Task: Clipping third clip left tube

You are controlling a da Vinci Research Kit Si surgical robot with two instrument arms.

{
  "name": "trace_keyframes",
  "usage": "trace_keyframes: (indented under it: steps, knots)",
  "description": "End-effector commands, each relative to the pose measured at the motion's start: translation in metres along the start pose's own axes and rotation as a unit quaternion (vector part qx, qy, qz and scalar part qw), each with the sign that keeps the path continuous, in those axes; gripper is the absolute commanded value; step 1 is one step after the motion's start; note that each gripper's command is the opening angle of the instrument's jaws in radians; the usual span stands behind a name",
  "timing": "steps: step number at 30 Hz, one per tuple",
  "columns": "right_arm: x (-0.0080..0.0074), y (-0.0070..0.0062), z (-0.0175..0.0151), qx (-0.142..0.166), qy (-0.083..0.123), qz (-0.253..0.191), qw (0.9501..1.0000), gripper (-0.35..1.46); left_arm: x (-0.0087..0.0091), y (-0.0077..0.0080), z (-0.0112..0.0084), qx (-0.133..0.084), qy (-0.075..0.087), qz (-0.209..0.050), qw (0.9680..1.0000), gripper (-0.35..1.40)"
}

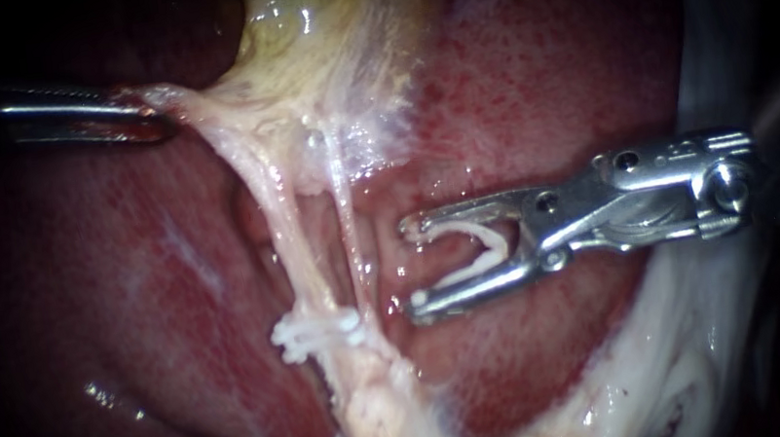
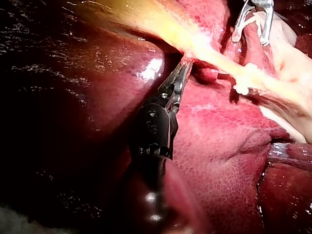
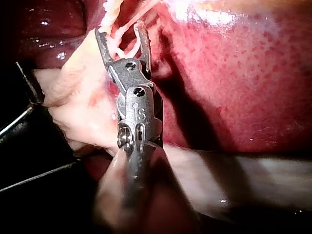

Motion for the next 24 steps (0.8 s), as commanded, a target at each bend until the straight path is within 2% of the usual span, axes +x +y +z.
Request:
trace_keyframes:
  steps: [1,11,19,24]
  knots:
    - [-0.0002,0.0002,0.0005,-0.002,-0.001,0.0,1.0,0.48,0.0,0.0001,-0.0001,0.0,0.0,0.003,1.0,-0.35]
    - [0.0005,0.0015,0.0035,-0.006,0.002,0.029,0.9996,0.49,0.0002,0.0003,-0.0002,0.001,0.0,0.002,1.0,-0.35]
    - [-0.0007,0.0026,0.0047,-0.003,0.0,0.047,0.9989,0.49,0.0002,0.0003,-0.0002,0.001,0.0,0.002,1.0,-0.35]
    - [-0.0014,0.0028,0.0053,0.003,-0.002,0.053,0.9986,0.5,0.0002,0.0003,-0.0002,0.001,0.0,0.002,1.0,-0.35]
